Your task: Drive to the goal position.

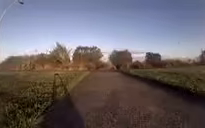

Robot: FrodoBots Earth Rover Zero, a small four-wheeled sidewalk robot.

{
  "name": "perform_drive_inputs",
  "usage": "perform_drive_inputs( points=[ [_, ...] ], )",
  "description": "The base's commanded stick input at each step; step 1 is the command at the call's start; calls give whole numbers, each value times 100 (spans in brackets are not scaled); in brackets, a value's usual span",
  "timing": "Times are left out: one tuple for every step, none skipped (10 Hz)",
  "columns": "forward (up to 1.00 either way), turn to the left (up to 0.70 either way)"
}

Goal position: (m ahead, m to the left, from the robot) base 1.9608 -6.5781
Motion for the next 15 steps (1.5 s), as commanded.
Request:
perform_drive_inputs(
  points=[
    [70,0],
    [70,0],
    [70,0],
    [70,0],
    [70,0],
    [70,0],
    [70,0],
    [70,0],
    [70,0],
    [70,0],
    [70,0],
    [70,0],
    [70,0],
    [70,0],
    [70,0]
  ],
)
